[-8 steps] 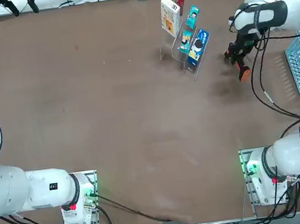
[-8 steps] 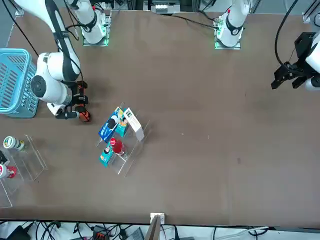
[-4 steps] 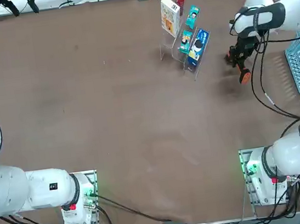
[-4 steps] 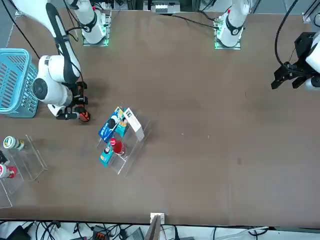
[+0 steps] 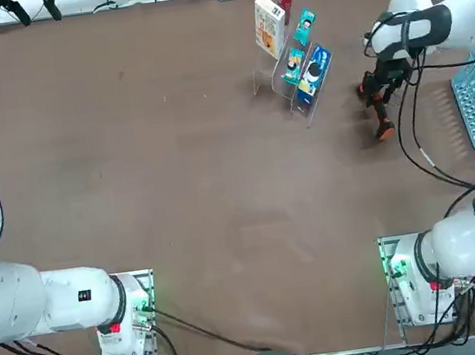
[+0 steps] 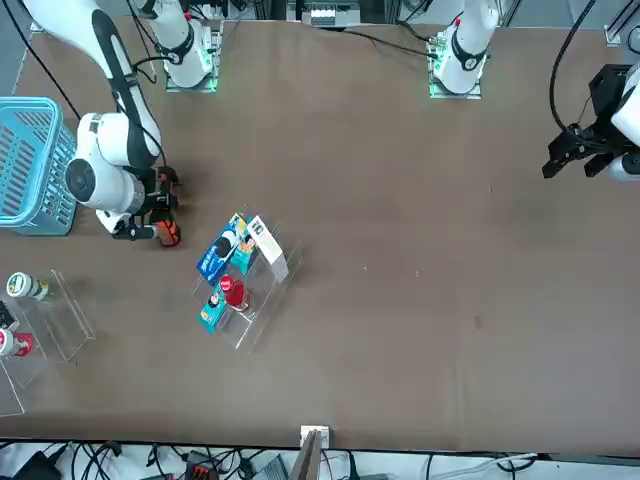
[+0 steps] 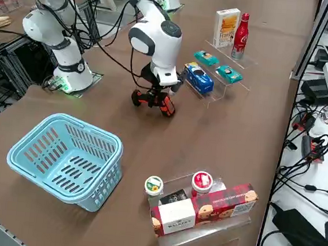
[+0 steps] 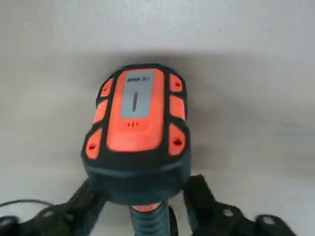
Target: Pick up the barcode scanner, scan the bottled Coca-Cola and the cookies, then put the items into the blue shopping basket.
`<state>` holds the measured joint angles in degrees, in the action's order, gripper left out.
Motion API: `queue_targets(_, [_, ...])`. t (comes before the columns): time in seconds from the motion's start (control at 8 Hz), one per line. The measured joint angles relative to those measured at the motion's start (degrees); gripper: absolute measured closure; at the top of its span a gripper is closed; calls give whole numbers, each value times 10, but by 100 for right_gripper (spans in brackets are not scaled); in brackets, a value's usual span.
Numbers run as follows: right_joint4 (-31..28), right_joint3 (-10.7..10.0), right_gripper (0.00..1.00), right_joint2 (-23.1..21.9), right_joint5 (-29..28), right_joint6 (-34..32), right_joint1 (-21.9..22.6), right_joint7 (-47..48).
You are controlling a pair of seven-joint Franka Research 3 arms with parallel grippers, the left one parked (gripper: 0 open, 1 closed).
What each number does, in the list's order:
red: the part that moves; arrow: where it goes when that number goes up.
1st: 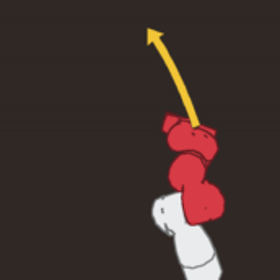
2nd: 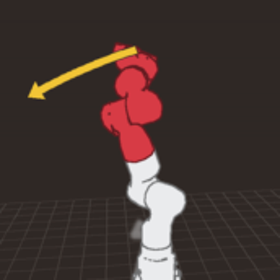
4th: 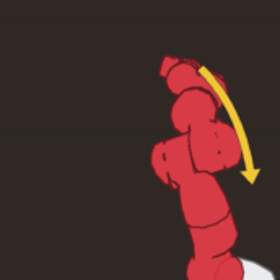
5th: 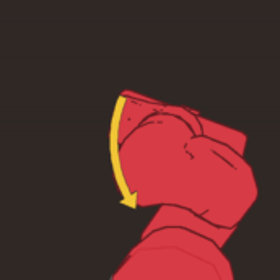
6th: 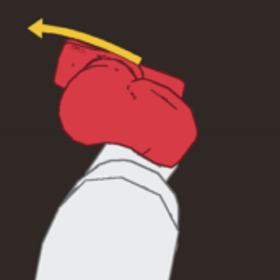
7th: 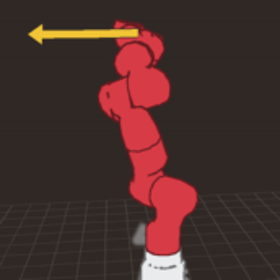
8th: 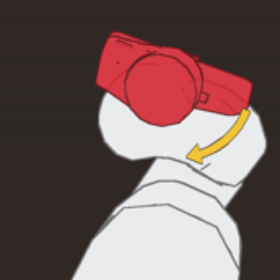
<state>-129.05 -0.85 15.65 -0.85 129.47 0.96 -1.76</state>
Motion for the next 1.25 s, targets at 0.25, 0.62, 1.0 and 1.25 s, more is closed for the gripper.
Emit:
queue_targets(0.25, [29,0,0,-7,2,-28,0,0])
queue_targets(0.62, [197,5,0,-26,3,-179,5,0])
queue_targets(1.0, [338,12,0,-31,4,-249,45,0])
queue_targets(1.25, [407,14,0,-31,4,-274,96,0])
